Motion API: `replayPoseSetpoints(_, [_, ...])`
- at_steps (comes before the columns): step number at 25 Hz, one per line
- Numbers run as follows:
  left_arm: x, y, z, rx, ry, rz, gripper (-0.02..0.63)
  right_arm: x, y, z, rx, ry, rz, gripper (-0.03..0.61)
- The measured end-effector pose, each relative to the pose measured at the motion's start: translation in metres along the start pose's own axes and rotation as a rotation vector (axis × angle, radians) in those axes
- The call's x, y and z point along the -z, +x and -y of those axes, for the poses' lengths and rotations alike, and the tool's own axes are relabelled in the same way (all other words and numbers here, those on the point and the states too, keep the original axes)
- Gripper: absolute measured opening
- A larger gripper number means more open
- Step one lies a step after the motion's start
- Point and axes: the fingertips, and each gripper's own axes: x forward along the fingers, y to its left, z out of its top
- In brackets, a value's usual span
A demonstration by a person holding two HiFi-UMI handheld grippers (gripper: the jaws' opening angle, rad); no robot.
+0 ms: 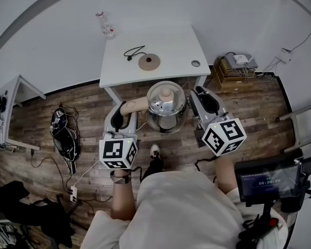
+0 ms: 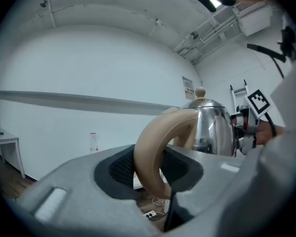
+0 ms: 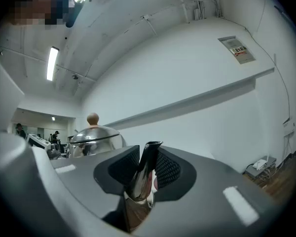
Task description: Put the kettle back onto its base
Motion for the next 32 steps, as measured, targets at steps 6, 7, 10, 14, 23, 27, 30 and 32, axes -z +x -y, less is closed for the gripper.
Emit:
replayPoseSetpoints(6, [0.001, 0.002, -0.003, 0.001, -0.003, 0.008, 0.137, 0.002, 0.002, 0.000, 0.003, 0.006, 0.004, 0.087])
replayPoseSetpoints(7, [0.001, 0.003, -0.005, 0.000, -0.006, 0.011, 0.136, 0.003, 0.004, -0.001, 0.005, 0.007, 0.002, 0.089])
replayPoseSetpoints(10, [0.003, 0.007, -0.013, 0.001, -0.016, 0.017, 0.135, 0.005, 0.012, -0.002, 0.005, 0.010, -0.009, 0.089])
replayPoseSetpoints(14, [0.003, 0.015, -0.021, 0.010, -0.022, 0.025, 0.135, 0.003, 0.024, -0.002, 0.005, 0.007, -0.007, 0.086])
replayPoseSetpoints(23, [-0.001, 0.053, -0.052, 0.024, -0.030, 0.021, 0.135, -0.002, 0.069, 0.005, 0.001, -0.022, 0.000, 0.086])
replayPoseSetpoints(27, [-0.005, 0.071, -0.077, 0.037, -0.028, 0.018, 0.135, -0.001, 0.097, 0.003, 0.015, -0.017, -0.009, 0.086])
replayPoseSetpoints(30, [-0.006, 0.087, -0.095, 0.049, -0.031, 0.015, 0.135, -0.001, 0.119, 0.004, 0.028, -0.019, -0.012, 0.087])
replayPoseSetpoints(32, [-0.007, 0.099, -0.105, 0.061, -0.034, 0.013, 0.135, -0.003, 0.132, 0.005, 0.037, -0.014, -0.002, 0.086])
